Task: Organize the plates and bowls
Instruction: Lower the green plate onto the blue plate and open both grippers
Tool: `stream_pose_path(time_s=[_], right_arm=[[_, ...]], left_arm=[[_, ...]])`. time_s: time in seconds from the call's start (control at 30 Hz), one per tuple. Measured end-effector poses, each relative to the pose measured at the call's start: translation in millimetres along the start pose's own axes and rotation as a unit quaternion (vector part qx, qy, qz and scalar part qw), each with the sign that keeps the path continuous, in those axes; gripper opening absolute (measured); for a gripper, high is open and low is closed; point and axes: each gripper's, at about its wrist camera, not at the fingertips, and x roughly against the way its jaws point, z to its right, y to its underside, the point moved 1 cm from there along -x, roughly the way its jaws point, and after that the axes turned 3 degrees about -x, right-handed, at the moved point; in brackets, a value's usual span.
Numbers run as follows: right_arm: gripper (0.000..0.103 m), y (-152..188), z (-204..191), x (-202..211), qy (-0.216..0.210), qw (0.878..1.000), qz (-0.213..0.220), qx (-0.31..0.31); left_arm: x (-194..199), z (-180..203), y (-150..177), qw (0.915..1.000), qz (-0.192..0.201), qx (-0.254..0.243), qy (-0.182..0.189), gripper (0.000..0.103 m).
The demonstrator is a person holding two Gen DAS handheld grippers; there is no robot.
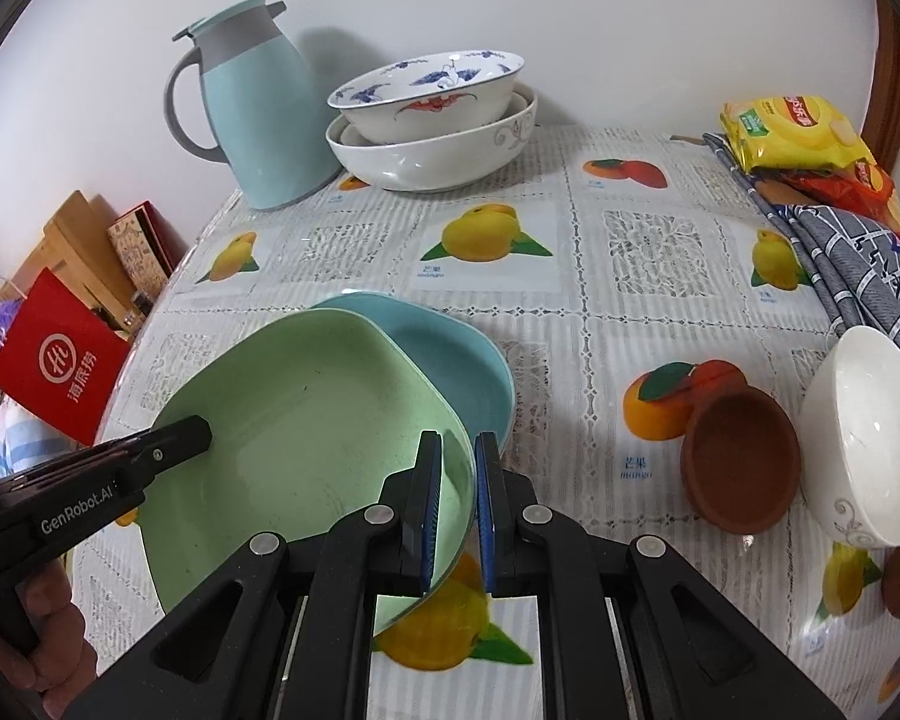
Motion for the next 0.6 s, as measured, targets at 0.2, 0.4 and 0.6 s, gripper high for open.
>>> stream_pose_path(time_s=[0.2,0.4,0.6], right_arm=[[0.011,-8.0,3.2,-10.9,0.001,1.000,-0.003,0.013],[0.011,-21.5,1.3,-17.2,0.002,0.999,0.006,0.032],[0.011,-27.4,2.5,-29.9,0.002,0.999,-0.002,0.044]], left_arm=[[-3.6,3.1,-2.8,1.0000,-0.001,-0.001,-0.003,0.010],[-6.0,6.3,-8.2,0.9999,0.004,-0.002,-0.013,0.010],[-16.1,6.8,-7.9,0.9999,-0.005,0.000,-0.013,0.010]])
